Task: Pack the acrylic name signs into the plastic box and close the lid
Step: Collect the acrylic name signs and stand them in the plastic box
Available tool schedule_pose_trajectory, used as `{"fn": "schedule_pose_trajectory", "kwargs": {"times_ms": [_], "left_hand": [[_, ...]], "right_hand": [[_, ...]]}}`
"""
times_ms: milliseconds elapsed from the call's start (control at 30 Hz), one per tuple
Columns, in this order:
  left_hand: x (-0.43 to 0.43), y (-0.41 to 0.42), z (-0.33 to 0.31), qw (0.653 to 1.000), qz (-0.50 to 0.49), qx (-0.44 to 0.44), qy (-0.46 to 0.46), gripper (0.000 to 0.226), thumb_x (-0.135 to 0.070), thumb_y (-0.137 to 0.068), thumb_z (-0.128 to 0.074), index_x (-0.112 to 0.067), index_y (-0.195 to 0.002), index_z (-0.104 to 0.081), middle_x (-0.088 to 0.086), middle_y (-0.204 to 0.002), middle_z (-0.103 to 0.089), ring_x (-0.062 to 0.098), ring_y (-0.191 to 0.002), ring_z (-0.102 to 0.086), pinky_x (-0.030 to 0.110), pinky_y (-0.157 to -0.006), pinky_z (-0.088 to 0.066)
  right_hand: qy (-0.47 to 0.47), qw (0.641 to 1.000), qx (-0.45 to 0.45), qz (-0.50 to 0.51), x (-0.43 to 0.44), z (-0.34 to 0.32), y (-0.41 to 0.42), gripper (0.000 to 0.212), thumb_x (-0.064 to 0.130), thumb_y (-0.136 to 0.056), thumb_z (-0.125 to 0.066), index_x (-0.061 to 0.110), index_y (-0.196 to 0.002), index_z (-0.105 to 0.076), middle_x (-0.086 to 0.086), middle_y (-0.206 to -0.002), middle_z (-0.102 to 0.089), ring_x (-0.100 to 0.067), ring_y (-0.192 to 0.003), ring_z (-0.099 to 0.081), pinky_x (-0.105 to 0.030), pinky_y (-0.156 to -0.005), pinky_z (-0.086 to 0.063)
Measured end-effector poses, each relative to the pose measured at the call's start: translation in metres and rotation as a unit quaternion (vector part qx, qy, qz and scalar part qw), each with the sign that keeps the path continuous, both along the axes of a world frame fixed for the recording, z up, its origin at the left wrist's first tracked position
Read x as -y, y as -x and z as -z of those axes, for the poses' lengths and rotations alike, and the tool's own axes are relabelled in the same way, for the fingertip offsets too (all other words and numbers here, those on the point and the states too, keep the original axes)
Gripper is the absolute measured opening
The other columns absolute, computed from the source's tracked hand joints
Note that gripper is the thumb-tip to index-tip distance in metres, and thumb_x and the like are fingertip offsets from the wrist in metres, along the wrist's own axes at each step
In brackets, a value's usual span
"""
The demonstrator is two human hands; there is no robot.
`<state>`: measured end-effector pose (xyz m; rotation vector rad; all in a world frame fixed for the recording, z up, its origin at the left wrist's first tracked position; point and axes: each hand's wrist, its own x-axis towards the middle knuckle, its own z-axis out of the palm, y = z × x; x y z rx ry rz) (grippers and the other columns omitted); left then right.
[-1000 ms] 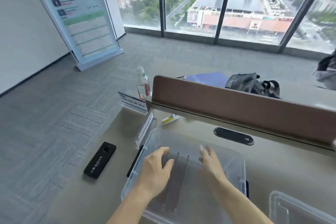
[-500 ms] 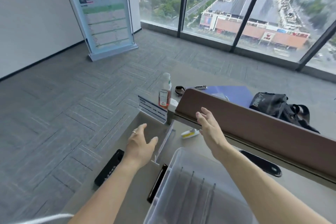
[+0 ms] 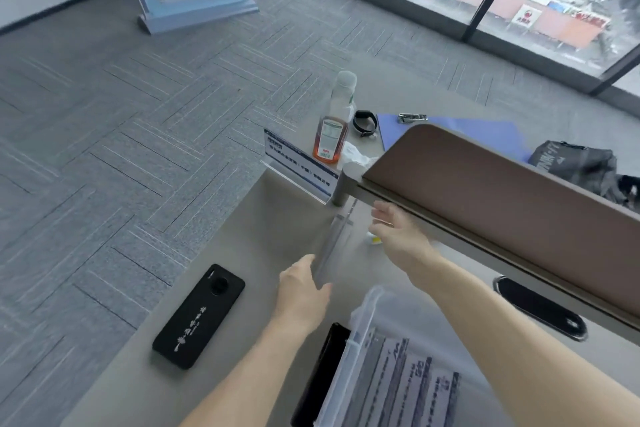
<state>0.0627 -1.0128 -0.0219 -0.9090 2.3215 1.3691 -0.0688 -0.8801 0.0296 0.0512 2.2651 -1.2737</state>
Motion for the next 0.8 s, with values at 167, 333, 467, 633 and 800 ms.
{"fn": "schedule_pose_trajectory", "kwargs": {"times_ms": [167, 333, 467, 633, 800], "left_hand": [[0.02, -0.007, 0.02, 0.993, -0.075, -0.086, 0.018, 0.01, -0.028, -0.093, -0.068, -0.026, -0.095, -0.078, -0.011, -0.08, -0.077, 0.008, -0.077, -0.072, 0.018, -0.065, -0.054], [0.048, -0.013, 0.018, 0.988, -0.094, -0.126, -0.001, 0.013, -0.023, -0.095, -0.068, -0.027, -0.09, -0.08, -0.014, -0.062, -0.07, 0.004, -0.051, -0.055, 0.013, -0.051, -0.041], [0.067, -0.019, 0.027, 0.988, -0.066, -0.134, -0.036, 0.016, -0.028, -0.096, -0.069, -0.038, -0.091, -0.08, 0.0, -0.057, -0.064, 0.009, -0.049, -0.043, 0.026, -0.051, -0.042], [0.082, -0.019, 0.024, 0.981, -0.082, -0.129, -0.12, 0.013, -0.029, -0.095, -0.07, -0.038, -0.1, -0.079, 0.004, -0.085, -0.081, 0.036, -0.082, -0.072, 0.05, -0.08, -0.062], [0.087, -0.002, -0.008, 0.955, -0.219, -0.17, -0.106, 0.013, -0.024, -0.083, -0.084, -0.02, -0.09, -0.073, -0.001, -0.081, -0.079, 0.01, -0.071, -0.072, 0.038, -0.068, -0.059]], "right_hand": [[-0.049, 0.999, -0.003, -0.023, 0.002, 0.037, 0.02, 0.051, 0.006, -0.094, -0.058, 0.013, -0.144, -0.048, -0.003, -0.142, -0.056, -0.018, -0.127, -0.055, -0.031, -0.098, -0.044], [-0.057, 0.996, -0.001, -0.063, 0.019, 0.055, 0.031, 0.052, 0.006, -0.095, -0.061, 0.014, -0.145, -0.047, -0.002, -0.144, -0.052, -0.017, -0.134, -0.05, -0.034, -0.105, -0.041], [-0.046, 0.994, -0.017, -0.094, 0.035, 0.06, 0.036, 0.045, 0.015, -0.097, -0.061, 0.018, -0.141, -0.052, 0.003, -0.137, -0.055, -0.013, -0.131, -0.05, -0.03, -0.101, -0.042], [-0.015, 0.993, -0.05, -0.109, 0.039, 0.054, 0.033, 0.016, 0.03, -0.098, -0.06, 0.021, -0.11, -0.067, 0.003, -0.099, -0.072, -0.013, -0.097, -0.067, -0.028, -0.082, -0.053], [0.014, 0.996, -0.075, -0.055, 0.026, 0.015, 0.027, 0.017, 0.039, -0.094, -0.064, 0.024, -0.1, -0.069, 0.005, -0.09, -0.076, -0.016, -0.087, -0.07, -0.034, -0.076, -0.054]]}}
